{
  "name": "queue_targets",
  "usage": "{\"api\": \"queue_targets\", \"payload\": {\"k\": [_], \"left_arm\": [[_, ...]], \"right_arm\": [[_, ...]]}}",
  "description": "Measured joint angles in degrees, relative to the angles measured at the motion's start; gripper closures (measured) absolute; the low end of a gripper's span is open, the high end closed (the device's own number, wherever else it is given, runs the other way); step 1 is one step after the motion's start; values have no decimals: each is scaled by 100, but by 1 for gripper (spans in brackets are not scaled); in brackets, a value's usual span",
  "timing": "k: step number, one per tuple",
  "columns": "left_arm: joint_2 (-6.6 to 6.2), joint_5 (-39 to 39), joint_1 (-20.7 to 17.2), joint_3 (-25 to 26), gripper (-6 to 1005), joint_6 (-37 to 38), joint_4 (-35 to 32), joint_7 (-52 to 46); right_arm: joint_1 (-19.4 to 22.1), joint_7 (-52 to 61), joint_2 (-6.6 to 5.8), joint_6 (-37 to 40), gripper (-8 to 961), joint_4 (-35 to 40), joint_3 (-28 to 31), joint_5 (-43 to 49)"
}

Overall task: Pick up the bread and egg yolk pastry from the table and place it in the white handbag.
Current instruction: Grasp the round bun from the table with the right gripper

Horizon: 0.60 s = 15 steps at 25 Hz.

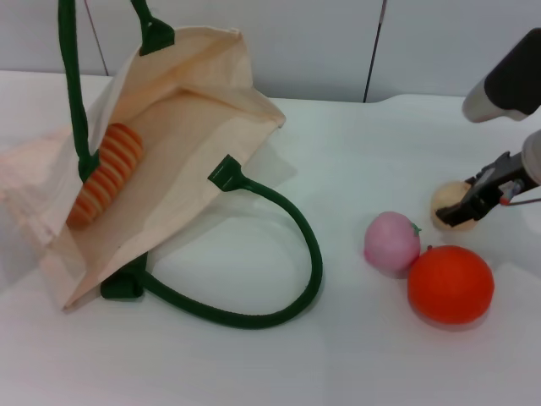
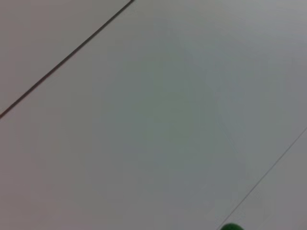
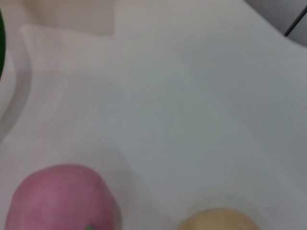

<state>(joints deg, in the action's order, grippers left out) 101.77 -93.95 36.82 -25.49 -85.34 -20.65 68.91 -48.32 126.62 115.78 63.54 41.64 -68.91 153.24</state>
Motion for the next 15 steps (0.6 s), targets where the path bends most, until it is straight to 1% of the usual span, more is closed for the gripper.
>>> {"api": "queue_targets", "payload": {"k": [3,5,10,13,15], "left_arm": [[0,0,1,-1,786,0,17,0],[0,53,49,-20,785,-14,89,0],[0,161,153,-67,784,-65,126,-2],[41,334,264,-76,783,-129,129,-37],[70,408,330,-77,782,-235,130,-50]], "right_arm": [[231,16,19,2,273,485,35,-75],[496,8,26,96,276,1029,76,-276],[997,-42,35,383,290,2055,2,-668],[1232,-160,58,584,302,2584,-99,-946],[1361,-332,63,715,310,2843,-231,-1288]]}}
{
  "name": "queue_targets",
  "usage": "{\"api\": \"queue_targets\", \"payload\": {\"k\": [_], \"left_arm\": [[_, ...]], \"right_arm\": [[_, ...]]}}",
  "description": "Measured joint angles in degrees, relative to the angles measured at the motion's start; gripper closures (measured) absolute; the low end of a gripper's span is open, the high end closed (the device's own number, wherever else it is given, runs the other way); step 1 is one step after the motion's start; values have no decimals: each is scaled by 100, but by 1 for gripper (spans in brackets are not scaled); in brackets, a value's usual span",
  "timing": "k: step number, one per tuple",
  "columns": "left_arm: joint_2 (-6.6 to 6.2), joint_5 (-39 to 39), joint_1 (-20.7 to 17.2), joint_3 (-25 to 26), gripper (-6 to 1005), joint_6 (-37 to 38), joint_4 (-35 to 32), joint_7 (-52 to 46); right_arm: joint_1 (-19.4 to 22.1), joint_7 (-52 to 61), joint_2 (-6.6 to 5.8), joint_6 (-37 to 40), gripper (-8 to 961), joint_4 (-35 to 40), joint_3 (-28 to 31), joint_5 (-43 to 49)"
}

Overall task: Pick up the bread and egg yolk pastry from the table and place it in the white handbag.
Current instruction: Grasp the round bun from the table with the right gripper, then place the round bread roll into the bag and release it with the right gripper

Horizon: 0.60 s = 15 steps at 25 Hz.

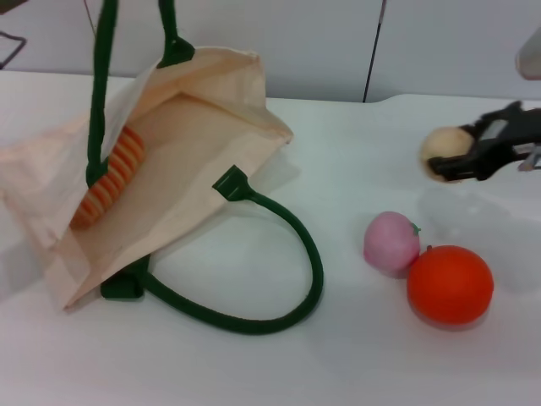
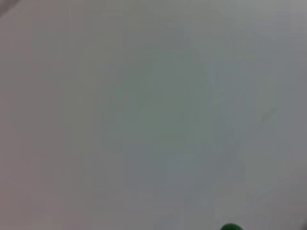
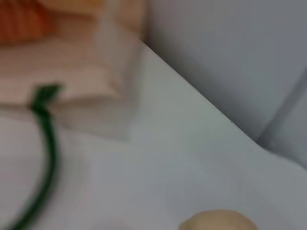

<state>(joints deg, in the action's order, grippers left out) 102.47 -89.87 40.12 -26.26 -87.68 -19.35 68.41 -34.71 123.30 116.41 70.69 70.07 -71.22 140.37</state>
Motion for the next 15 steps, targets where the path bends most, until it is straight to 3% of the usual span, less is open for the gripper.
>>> {"api": "queue_targets", "payload": {"k": [6,15], "left_arm": [[49,28,117,-2,780,-420,1,-58],[125,32,281,-2,778,-936,1,-194]], "right_arm": [[101,-285,11,168,326,556,-1014,-885],[-329,-201,13,-434,335,700,-2358,-1315]]}}
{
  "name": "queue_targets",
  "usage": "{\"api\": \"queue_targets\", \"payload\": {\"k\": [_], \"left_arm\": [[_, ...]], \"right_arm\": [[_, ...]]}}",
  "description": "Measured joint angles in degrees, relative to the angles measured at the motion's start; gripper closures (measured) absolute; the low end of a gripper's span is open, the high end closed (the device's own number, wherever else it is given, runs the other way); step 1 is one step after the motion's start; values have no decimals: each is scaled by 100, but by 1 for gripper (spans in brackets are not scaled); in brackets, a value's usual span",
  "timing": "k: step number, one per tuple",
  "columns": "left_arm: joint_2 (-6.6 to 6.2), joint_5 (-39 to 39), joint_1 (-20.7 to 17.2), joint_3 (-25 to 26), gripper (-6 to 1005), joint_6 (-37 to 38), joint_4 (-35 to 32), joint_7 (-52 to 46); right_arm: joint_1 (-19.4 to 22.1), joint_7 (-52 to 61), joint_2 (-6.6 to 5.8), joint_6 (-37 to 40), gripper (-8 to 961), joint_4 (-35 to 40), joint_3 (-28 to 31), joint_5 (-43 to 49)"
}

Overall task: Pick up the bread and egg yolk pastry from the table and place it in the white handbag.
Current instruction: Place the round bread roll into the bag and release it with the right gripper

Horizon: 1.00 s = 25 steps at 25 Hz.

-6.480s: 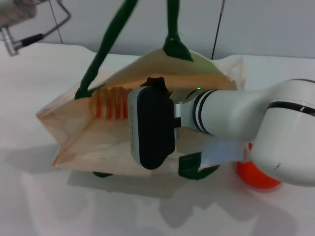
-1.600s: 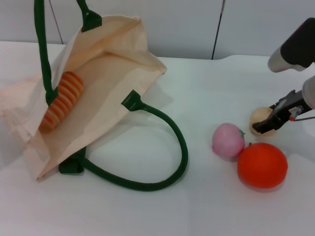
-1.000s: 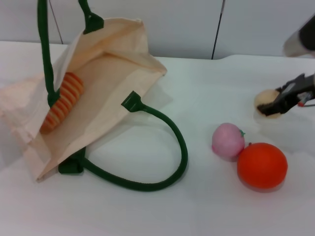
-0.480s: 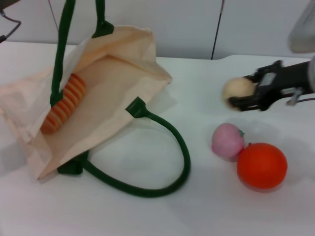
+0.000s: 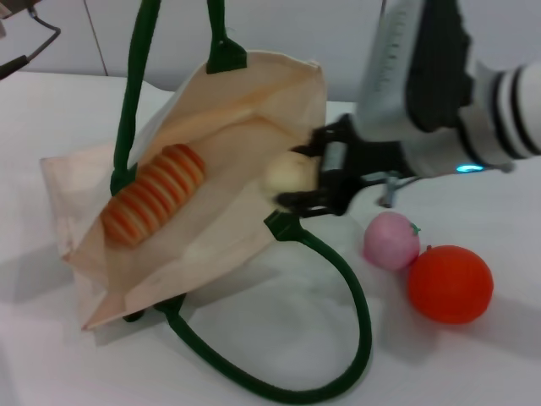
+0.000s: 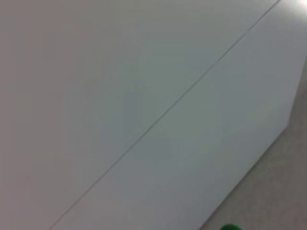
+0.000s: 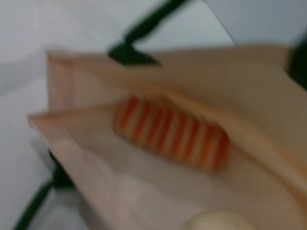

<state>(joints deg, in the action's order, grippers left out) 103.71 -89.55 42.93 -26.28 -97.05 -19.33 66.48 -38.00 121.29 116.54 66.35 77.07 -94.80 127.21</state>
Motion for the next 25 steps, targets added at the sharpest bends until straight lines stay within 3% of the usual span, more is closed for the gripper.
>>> {"api": "queue_targets", "payload": {"k": [5,11,18,25], "left_arm": [[39,0,29,0,776,-115,0,-61],[114,6,115,0,774,-406,0,-208],[233,9,210,0,772,-652,0,-292],[252,-11,229,0,770,-835,0,-376]], "right_arm": [[-287,53,1,-484,338,-113,-485,-249],[-597,473,0,-1595,337,-694,-1018,-143],[-876,1585,0,-2800,348,-1263,-1727,734],[-1047,2392,12,-3351,354,-1705,-1823,1324]]}}
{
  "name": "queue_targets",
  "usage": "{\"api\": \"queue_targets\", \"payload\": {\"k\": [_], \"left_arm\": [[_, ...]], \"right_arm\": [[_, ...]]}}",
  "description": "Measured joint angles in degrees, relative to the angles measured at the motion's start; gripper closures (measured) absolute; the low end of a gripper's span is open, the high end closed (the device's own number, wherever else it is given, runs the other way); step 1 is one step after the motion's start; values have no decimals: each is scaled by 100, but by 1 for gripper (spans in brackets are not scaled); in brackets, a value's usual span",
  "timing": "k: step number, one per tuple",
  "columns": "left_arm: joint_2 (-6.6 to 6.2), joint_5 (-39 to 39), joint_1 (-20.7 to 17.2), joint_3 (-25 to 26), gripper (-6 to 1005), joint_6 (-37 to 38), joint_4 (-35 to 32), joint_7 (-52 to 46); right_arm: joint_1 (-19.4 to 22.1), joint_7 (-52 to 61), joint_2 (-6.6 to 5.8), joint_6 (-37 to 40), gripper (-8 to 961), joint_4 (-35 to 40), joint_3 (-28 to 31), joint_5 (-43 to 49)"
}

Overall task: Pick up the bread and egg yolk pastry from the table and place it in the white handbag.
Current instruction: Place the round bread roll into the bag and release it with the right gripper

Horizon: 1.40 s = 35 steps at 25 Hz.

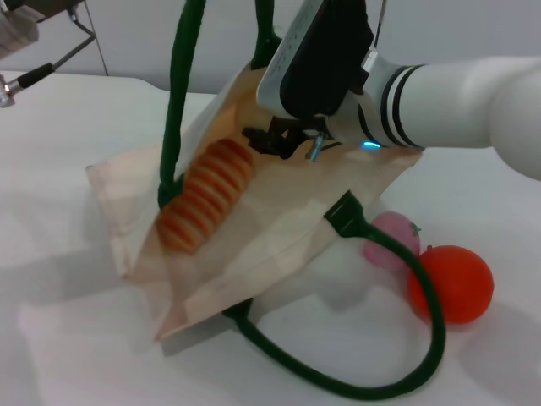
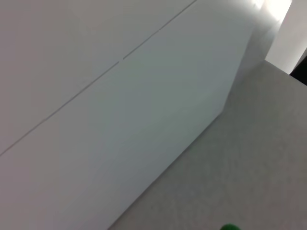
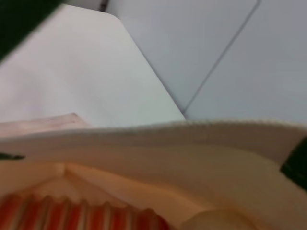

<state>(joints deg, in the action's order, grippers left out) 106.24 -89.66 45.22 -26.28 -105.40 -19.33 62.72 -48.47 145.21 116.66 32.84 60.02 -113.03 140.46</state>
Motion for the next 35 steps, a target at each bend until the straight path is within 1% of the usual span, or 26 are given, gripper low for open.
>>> {"api": "queue_targets", "payload": {"k": [6,10,13,17,20,22,23,24,25,27,29,32,35], "left_arm": [[-33,55,1,0,768,-37,-13,-72],[-62,39,-63,56,767,6,-22,-55],[-115,17,-171,87,766,66,-26,-36],[-176,6,-301,141,765,226,-28,-11],[-194,5,-402,164,764,456,-45,45],[-215,4,-439,165,763,557,-38,101],[-229,4,-467,166,763,630,-33,136],[-233,3,-491,167,763,702,-33,148],[-236,9,-513,167,763,785,-40,154],[-236,34,-546,166,762,958,-49,162],[-236,52,-574,146,761,1111,-50,188],[-236,57,-607,108,760,1232,-50,236],[-220,103,-658,84,760,1539,-41,471]], "right_arm": [[-353,273,6,-32,320,-561,-7,-47],[-404,257,-5,-5,291,-618,-10,-297],[-423,114,-27,73,270,-599,-44,-666],[-327,-91,-27,134,242,-437,-67,-906],[-101,-206,-35,319,127,-53,-46,-942],[117,-368,-40,578,50,328,44,-948],[197,-444,-43,764,52,484,100,-948],[381,-588,-51,1206,54,794,290,-949],[381,-588,-51,1206,54,794,290,-949],[619,-733,-52,1714,55,1135,573,-952],[973,-916,-54,2152,55,1557,937,-954],[1411,-1079,-48,2406,56,2043,1445,-955],[1699,-1123,-43,2444,56,2316,1870,-968]]}}
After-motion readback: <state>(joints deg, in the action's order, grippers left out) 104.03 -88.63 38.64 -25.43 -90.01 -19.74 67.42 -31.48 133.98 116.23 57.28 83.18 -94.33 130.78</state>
